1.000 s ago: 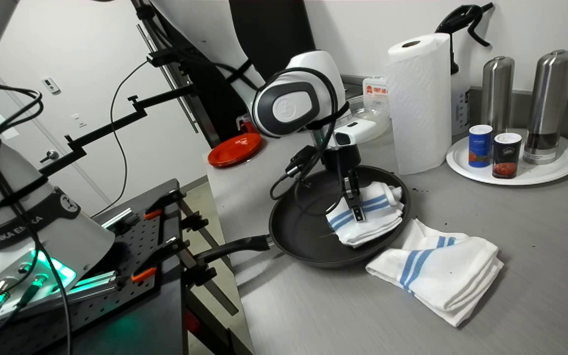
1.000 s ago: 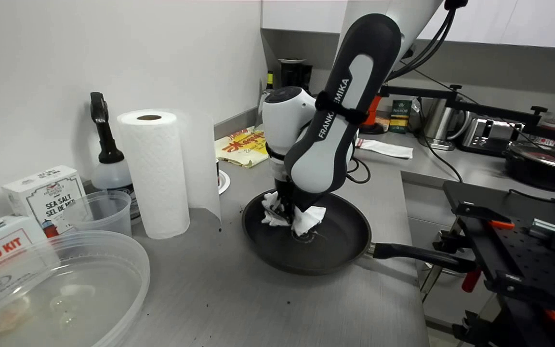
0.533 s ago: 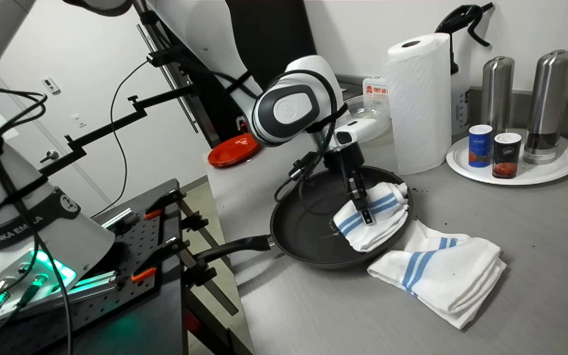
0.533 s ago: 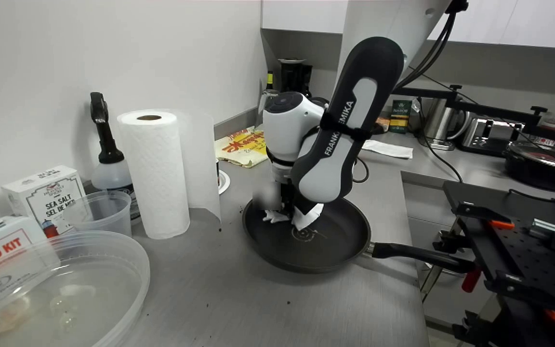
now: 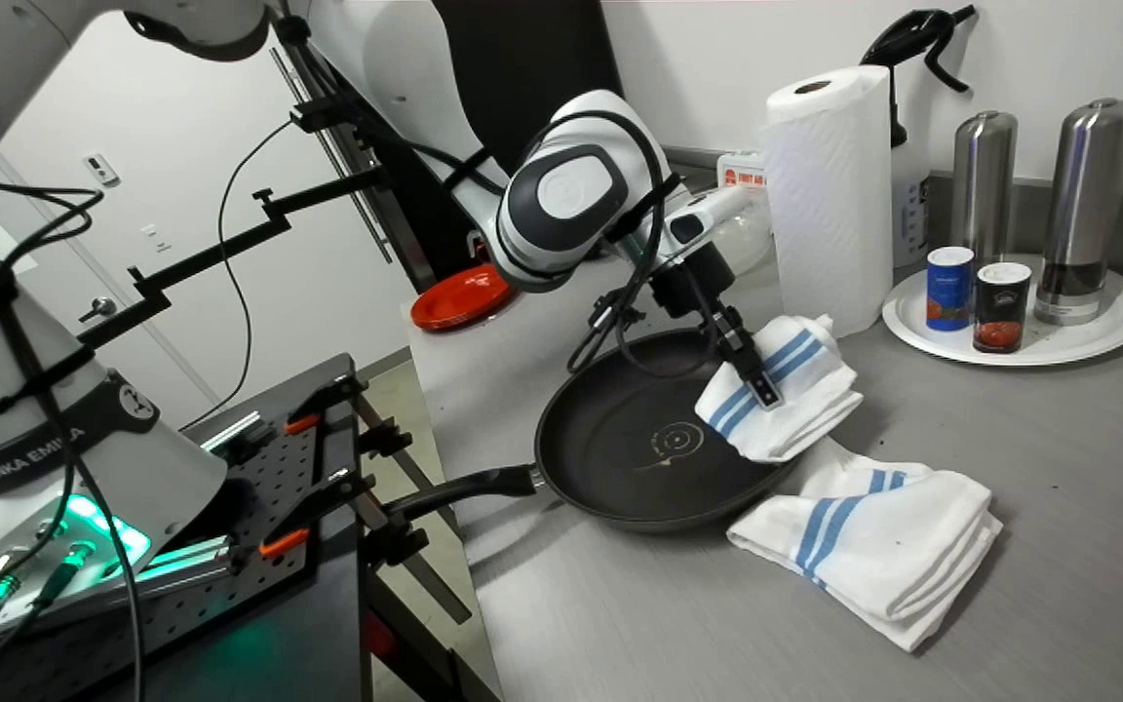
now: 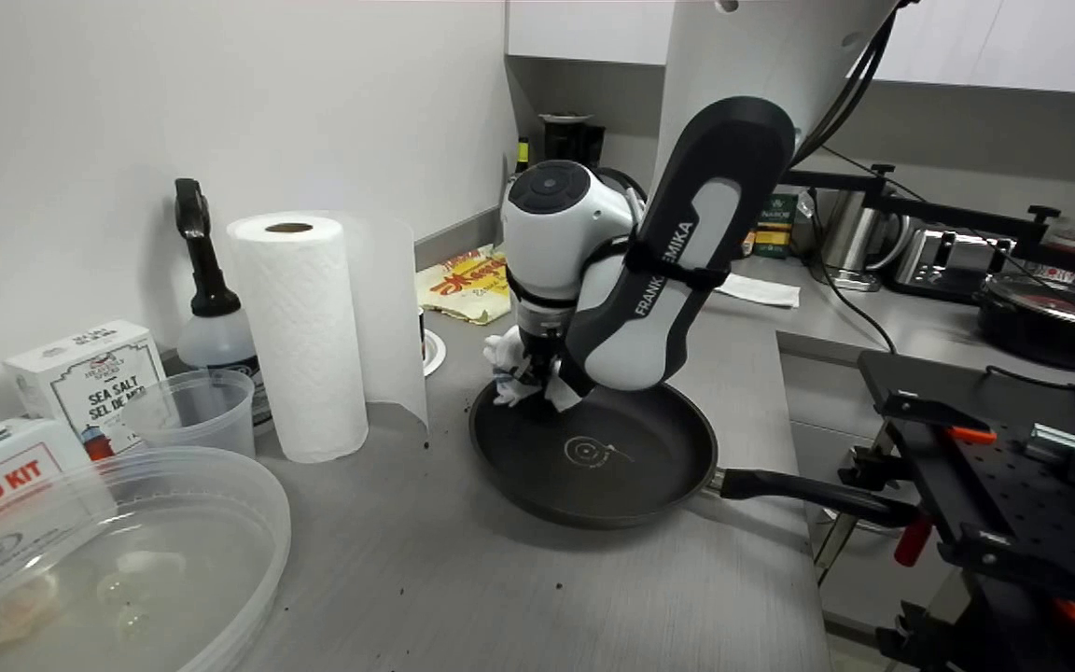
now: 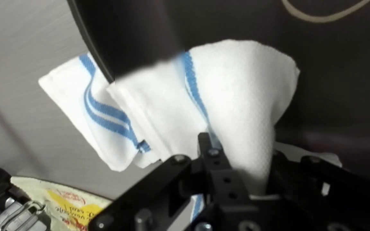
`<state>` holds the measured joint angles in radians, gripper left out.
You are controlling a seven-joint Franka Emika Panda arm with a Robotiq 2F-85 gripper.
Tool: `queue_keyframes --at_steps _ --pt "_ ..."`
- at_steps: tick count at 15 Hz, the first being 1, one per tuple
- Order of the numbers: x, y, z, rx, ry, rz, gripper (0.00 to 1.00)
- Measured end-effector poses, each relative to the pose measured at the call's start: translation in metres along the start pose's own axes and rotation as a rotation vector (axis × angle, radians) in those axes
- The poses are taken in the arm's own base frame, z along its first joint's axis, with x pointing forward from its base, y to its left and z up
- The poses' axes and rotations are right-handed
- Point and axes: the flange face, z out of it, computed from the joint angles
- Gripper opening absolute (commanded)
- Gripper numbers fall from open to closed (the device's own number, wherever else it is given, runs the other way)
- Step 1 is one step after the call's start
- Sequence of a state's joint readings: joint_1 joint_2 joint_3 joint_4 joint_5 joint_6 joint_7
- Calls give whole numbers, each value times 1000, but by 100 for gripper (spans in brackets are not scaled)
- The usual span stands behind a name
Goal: Pick up the towel and wide the frying pan
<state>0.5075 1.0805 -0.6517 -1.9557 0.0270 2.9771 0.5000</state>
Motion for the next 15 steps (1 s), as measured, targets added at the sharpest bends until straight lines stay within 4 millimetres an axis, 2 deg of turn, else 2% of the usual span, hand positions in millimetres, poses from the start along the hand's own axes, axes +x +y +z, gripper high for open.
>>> queue_keyframes --at_steps 5,8,10,15 --pt "7 -3 -18 -11 71 -28 5" --pt "-2 -20 -27 53 43 -33 5" --pt "-2 -37 -46 142 26 -19 5" --pt "14 -72 -111 363 22 8 5"
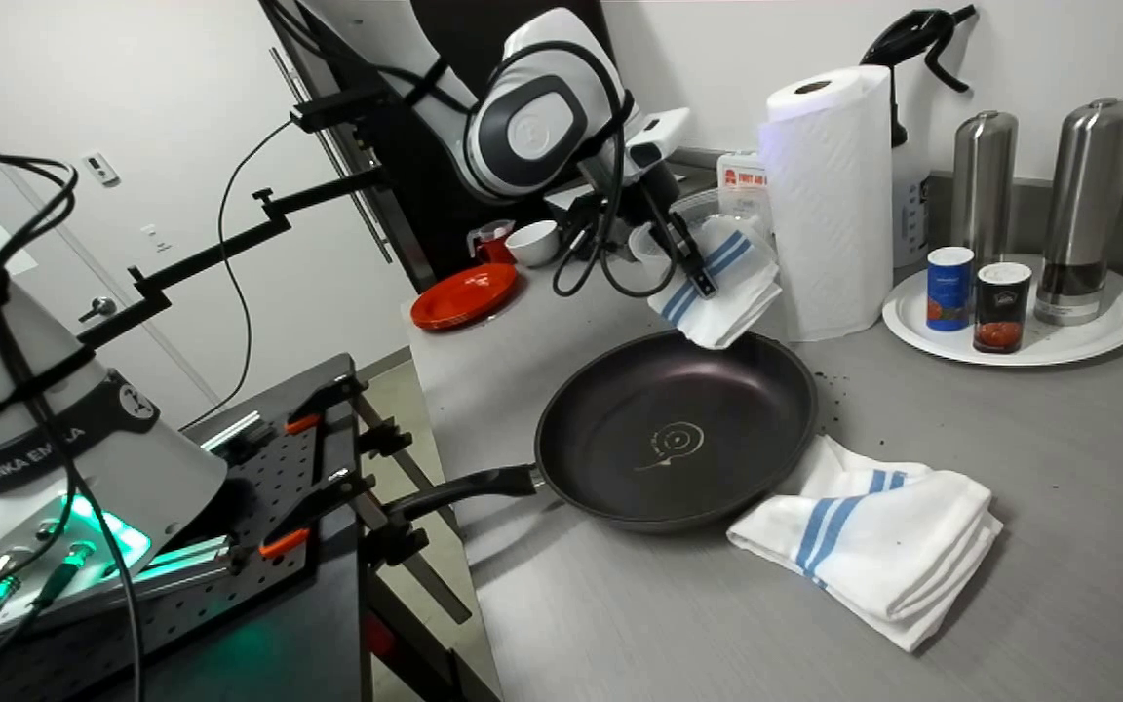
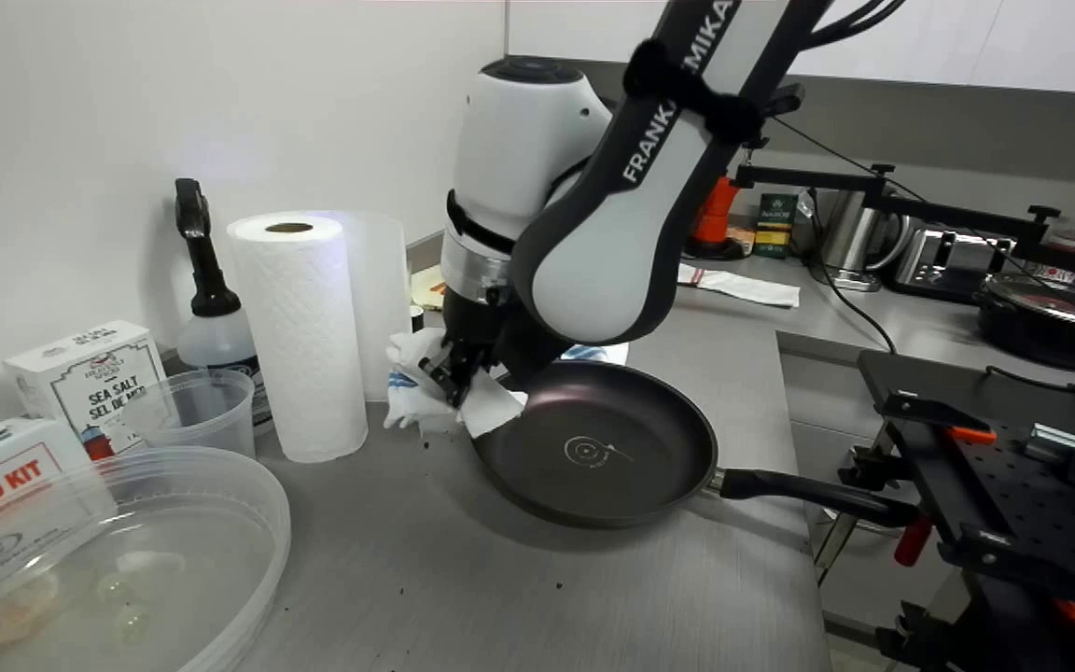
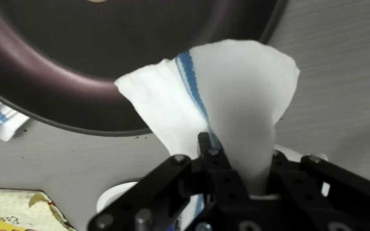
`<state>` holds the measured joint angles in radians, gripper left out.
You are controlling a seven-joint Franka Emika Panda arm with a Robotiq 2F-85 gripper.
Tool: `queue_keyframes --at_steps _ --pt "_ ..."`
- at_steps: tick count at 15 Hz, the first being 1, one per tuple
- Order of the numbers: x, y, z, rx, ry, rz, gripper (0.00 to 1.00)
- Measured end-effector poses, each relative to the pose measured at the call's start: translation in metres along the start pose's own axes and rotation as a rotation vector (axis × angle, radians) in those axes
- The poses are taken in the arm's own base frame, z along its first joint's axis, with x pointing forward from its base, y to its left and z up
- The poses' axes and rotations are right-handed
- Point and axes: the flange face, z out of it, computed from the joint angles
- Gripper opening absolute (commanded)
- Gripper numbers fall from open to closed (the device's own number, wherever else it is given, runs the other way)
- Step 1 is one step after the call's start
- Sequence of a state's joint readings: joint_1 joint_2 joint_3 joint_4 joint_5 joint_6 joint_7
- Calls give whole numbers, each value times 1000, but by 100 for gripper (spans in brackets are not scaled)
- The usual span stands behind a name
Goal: Pick up the towel and wide the frying pan
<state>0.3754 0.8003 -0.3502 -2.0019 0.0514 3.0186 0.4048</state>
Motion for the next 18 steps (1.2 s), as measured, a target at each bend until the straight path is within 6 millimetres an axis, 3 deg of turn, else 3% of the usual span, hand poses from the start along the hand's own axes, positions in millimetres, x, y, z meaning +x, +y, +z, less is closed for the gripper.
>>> queue_keyframes --at_steps 4,9,13,18 --pt "-1 -28 -22 116 -32 2 5" --pt "-48 -52 -3 115 -156 9 5" --pt "-90 -84 15 80 -285 21 5" --pt "-116 -122 16 74 -369 32 5"
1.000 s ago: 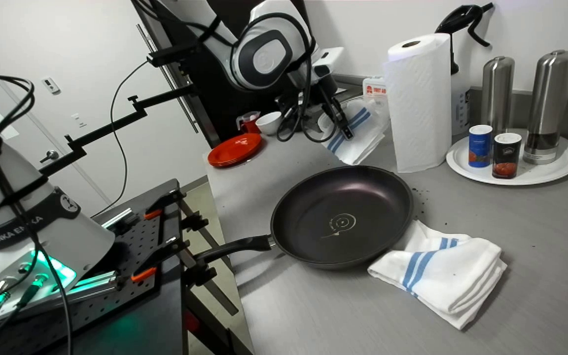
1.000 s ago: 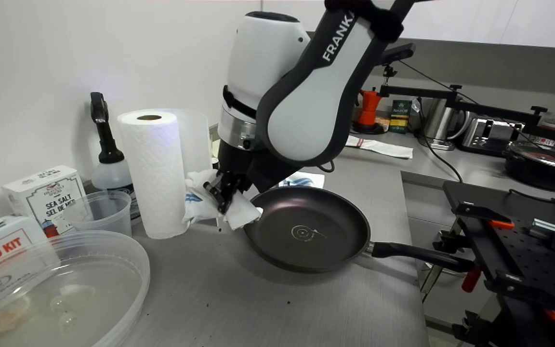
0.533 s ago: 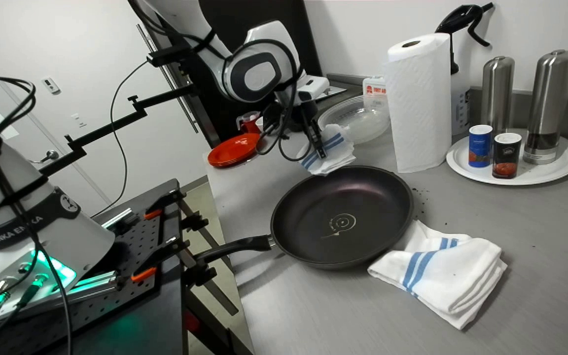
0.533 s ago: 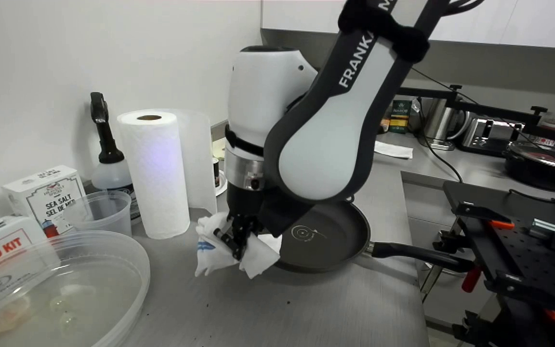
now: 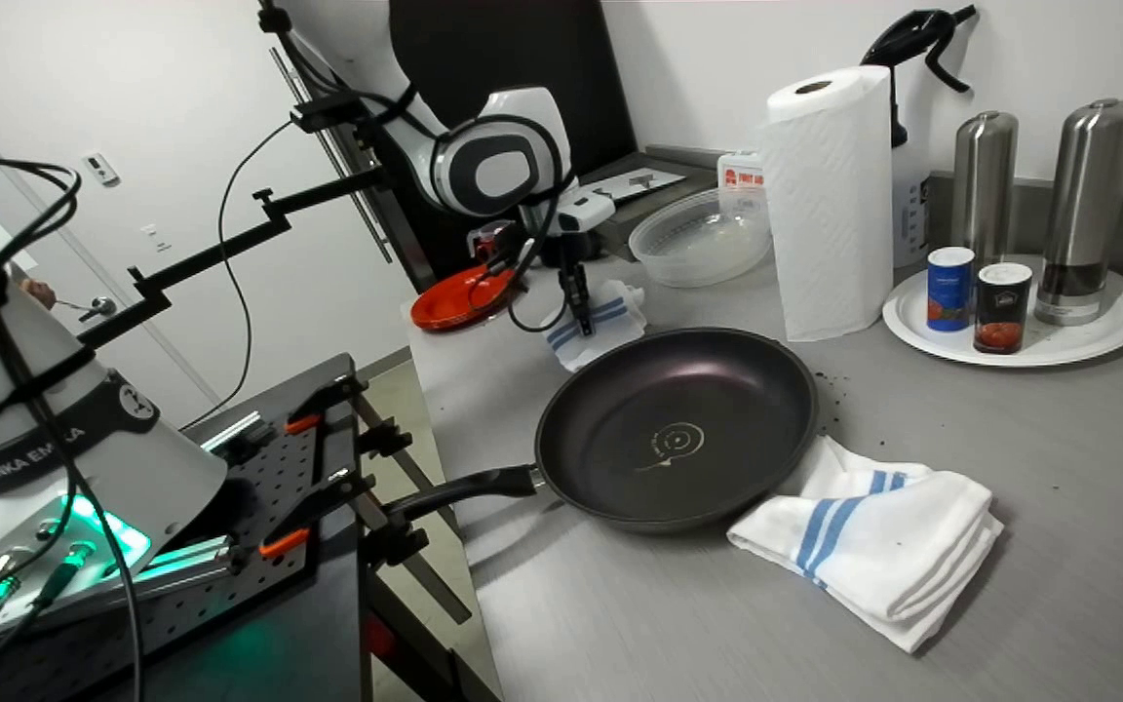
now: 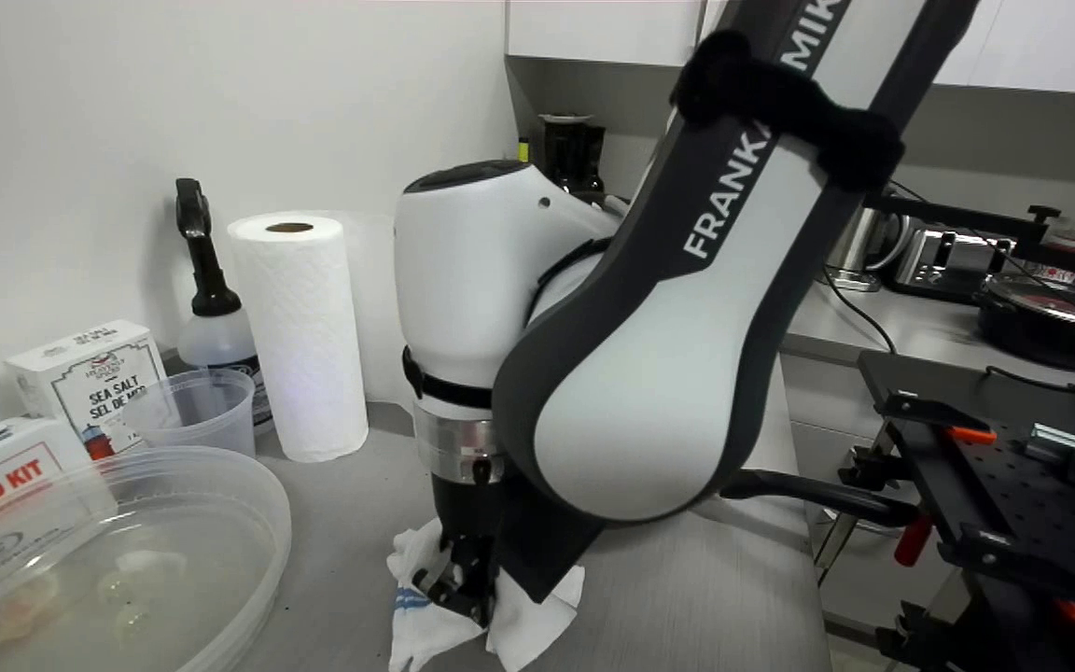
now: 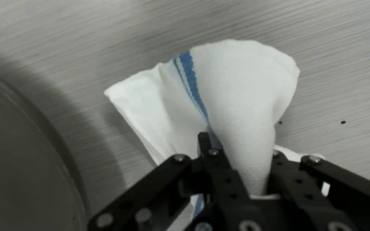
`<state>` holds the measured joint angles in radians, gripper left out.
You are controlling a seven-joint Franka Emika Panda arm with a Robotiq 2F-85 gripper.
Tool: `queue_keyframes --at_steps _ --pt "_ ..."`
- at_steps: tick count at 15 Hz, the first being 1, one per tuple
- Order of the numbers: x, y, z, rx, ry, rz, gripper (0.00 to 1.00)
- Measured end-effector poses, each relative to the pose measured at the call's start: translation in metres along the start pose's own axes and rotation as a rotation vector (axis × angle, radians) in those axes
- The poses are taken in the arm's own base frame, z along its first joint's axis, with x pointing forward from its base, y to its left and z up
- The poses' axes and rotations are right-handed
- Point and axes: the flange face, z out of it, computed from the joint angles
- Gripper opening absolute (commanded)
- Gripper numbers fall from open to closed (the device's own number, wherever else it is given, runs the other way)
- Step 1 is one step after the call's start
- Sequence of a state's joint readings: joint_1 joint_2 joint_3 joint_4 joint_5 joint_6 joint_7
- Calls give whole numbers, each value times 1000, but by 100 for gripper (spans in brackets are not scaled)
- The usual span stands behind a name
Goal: Pick up the towel and wide the frying pan
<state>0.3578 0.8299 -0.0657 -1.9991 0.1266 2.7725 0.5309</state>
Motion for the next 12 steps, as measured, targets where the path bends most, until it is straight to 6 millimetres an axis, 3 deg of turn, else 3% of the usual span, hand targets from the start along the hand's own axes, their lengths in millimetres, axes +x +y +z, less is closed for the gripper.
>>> queue_keyframes --at_steps 10,11,12 --pt "-15 -16 5 41 -107 27 5" --pt "-16 -17 5 46 -111 28 45" --pt "-16 -18 5 50 -113 28 47"
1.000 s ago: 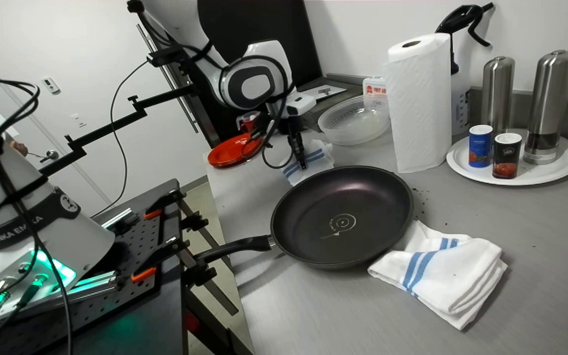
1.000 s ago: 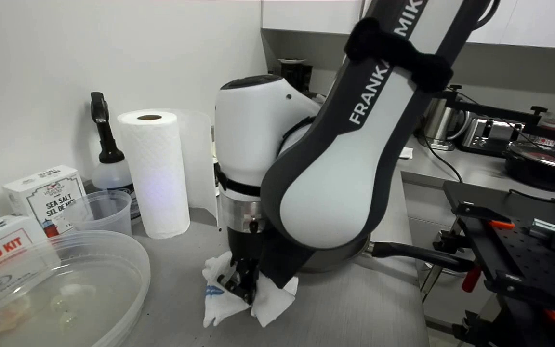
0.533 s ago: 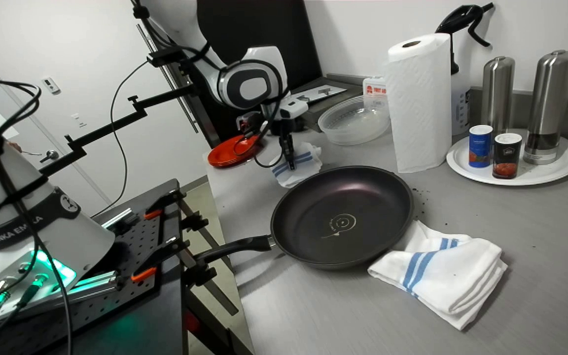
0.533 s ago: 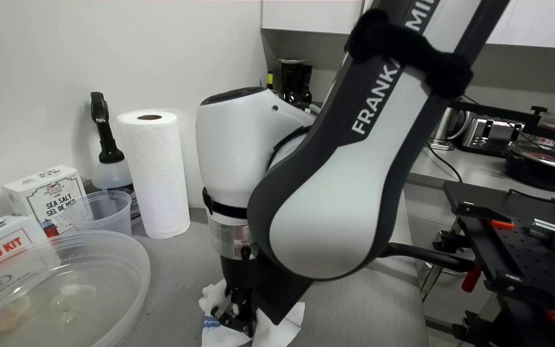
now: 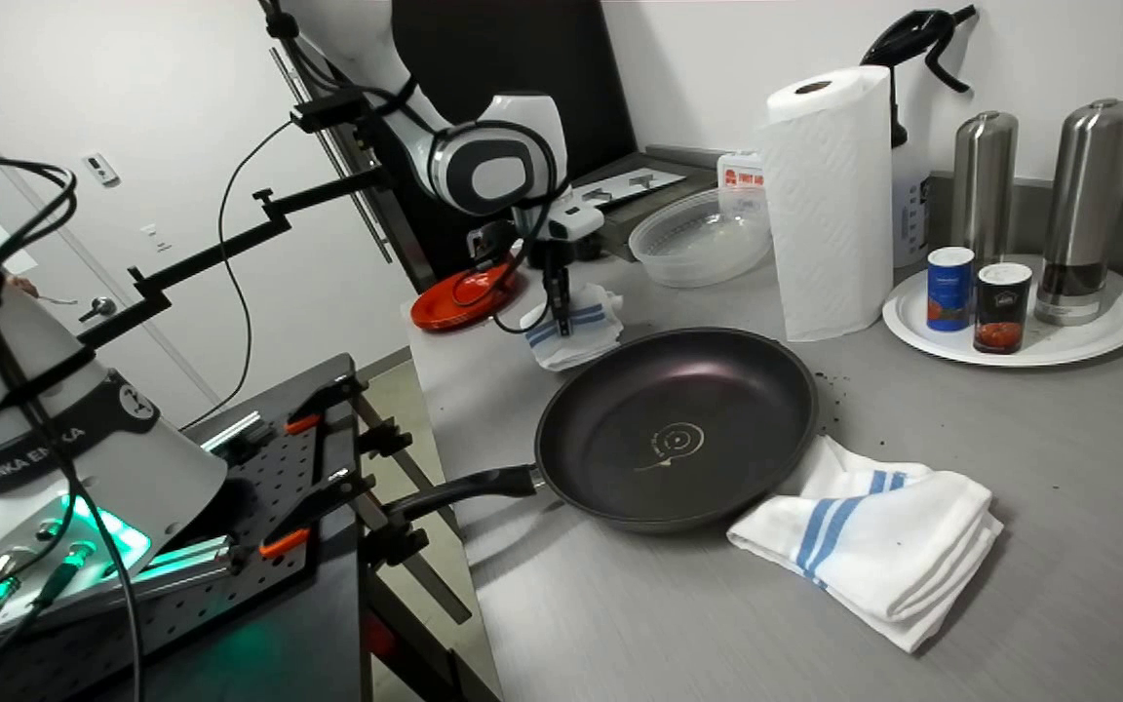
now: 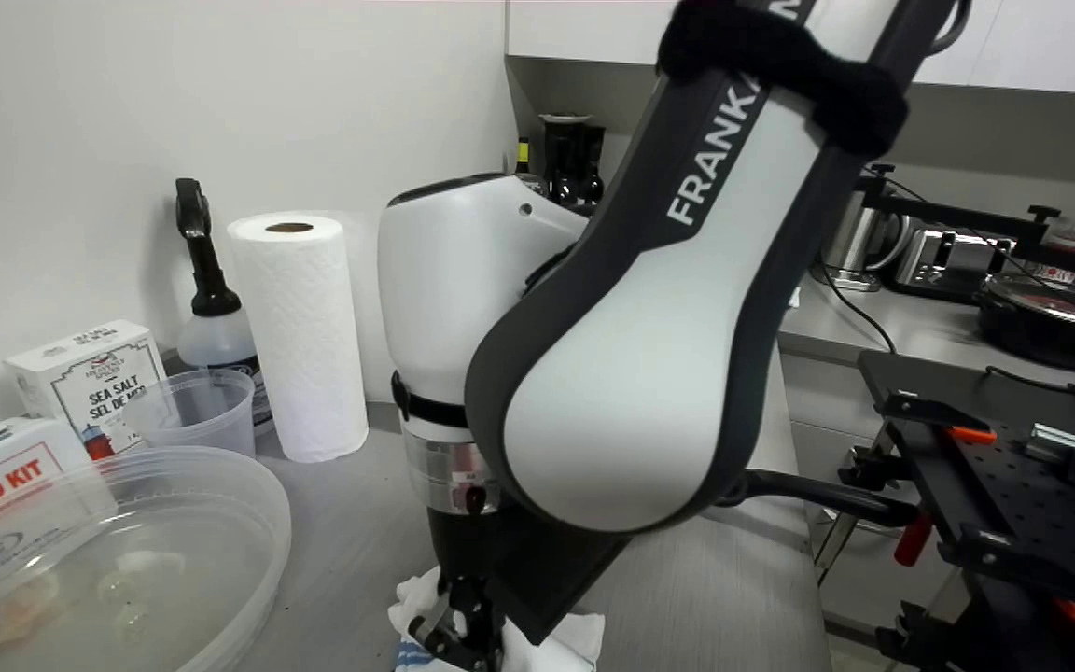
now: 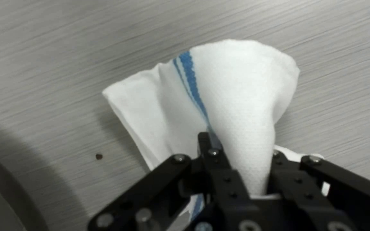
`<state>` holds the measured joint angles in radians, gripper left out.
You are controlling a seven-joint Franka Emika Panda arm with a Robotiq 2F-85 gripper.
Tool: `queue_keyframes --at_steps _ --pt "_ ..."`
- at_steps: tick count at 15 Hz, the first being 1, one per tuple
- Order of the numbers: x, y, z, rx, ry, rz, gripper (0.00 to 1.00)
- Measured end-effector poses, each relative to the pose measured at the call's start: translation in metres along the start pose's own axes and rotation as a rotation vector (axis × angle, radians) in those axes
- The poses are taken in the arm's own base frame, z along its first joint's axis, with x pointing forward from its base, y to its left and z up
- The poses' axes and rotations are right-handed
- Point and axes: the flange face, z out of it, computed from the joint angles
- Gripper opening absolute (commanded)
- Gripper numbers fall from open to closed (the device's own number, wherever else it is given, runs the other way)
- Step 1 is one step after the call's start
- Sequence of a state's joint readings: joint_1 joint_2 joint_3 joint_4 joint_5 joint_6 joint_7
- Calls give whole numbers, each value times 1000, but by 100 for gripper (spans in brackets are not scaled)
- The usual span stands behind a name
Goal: Pick up the towel and wide the frying pan
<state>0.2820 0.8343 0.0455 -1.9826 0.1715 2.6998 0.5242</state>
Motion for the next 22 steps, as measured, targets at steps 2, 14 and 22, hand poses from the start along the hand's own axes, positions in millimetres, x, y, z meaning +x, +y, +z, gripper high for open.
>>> queue_keyframes --at_steps 2,14,22 --pt "-1 -1 0 5 -4 0 60" --pt "2 2 -8 28 -9 -22 100" --pt "21 25 -38 36 31 -82 100"
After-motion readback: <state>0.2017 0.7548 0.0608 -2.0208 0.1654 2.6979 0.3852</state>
